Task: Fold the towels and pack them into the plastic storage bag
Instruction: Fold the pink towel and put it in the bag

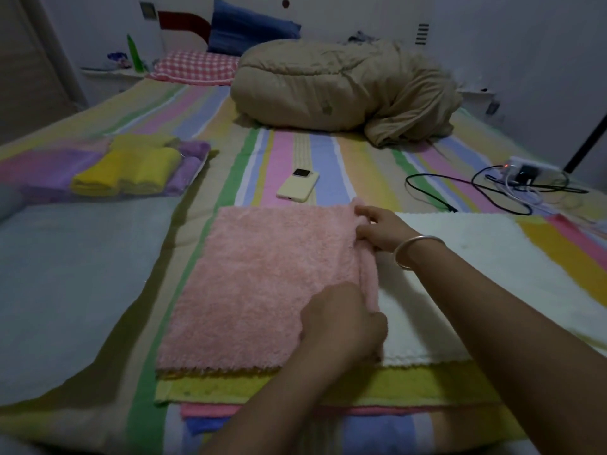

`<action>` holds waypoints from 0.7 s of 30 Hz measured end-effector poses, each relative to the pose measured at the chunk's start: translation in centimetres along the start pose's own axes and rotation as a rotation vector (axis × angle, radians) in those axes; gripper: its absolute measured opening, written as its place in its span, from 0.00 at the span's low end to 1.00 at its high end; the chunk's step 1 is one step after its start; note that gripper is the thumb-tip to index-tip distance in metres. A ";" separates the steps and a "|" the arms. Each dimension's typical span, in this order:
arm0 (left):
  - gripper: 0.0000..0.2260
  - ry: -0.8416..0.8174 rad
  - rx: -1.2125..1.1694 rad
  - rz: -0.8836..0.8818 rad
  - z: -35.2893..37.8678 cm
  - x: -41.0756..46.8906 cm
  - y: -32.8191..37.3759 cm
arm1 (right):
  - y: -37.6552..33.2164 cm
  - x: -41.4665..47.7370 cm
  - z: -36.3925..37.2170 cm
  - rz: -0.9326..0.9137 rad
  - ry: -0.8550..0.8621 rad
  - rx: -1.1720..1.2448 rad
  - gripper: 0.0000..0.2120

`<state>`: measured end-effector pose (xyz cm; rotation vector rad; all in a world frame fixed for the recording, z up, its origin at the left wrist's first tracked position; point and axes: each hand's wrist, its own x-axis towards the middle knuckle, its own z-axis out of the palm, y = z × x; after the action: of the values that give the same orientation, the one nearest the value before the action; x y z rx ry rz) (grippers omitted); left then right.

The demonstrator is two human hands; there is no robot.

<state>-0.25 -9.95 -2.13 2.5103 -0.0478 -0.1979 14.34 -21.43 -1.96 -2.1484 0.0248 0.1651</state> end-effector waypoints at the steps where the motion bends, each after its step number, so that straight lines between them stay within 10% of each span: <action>1: 0.09 0.003 -0.100 0.001 -0.9 -0.4 -0.6 | -0.6 0.0 0.1 -0.014 0.010 0.010 0.27; 6: 0.05 0.151 -0.347 -0.005 -4.9 -2.5 -5.1 | -5.4 0.4 2.3 -0.134 0.011 -0.086 0.24; 21: 0.10 0.485 -0.061 -0.179 -8.1 -6.4 -15.5 | -12.2 2.8 19.4 -0.275 -0.130 -0.607 0.17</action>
<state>-5.53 7.85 -3.88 2.4338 0.3732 0.3352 15.96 1.59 -2.70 -2.7080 -0.4458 0.1653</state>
